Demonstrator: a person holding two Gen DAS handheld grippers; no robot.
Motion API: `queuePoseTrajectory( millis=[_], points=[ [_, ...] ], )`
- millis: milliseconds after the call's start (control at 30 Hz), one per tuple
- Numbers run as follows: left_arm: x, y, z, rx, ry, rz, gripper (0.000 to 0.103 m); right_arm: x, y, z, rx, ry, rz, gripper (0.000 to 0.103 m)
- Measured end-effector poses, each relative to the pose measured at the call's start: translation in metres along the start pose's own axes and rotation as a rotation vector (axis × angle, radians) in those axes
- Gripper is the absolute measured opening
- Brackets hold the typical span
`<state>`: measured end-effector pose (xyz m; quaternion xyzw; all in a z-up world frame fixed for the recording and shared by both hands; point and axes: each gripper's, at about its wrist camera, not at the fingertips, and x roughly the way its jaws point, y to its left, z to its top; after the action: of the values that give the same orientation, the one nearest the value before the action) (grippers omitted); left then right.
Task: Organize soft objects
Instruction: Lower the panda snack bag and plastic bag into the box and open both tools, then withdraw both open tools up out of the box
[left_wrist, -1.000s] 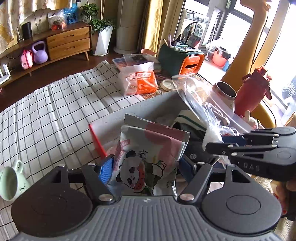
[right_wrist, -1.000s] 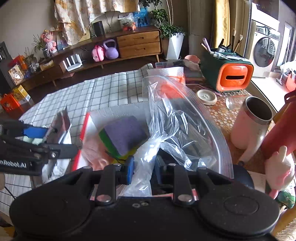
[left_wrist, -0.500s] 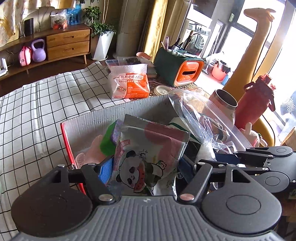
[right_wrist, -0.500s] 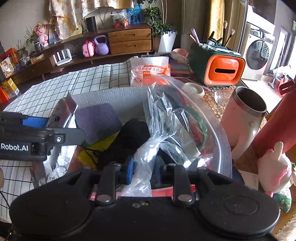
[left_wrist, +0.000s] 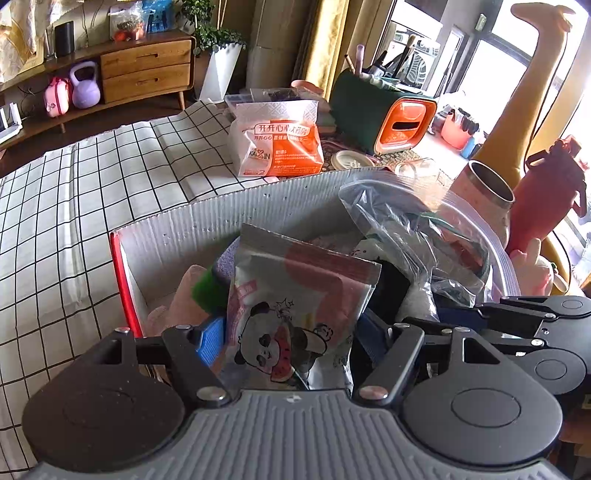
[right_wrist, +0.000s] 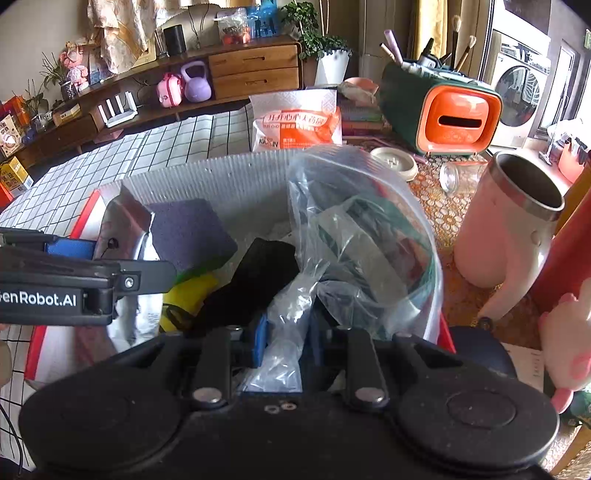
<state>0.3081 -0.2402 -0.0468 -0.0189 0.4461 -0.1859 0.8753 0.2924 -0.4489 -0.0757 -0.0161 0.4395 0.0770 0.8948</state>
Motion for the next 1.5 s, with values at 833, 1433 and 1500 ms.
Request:
queuePoseTrajectory(
  millis=[833,1433,1500],
  points=[
    [-0.006,0.014,-0.018,-0.003,0.003,0.003,0.078,-0.029,0.01,-0.013,0.026,-0.061,0.042,0.063],
    [-0.074,0.011,-0.047,0.072,-0.128,-0.01,0.081,-0.097,0.027,-0.042,0.016,-0.317,0.083,0.089],
    [-0.081,0.011,-0.052,0.08,-0.143,-0.019,0.081,-0.102,0.03,-0.046,0.007,-0.341,0.079,0.092]
  ],
)
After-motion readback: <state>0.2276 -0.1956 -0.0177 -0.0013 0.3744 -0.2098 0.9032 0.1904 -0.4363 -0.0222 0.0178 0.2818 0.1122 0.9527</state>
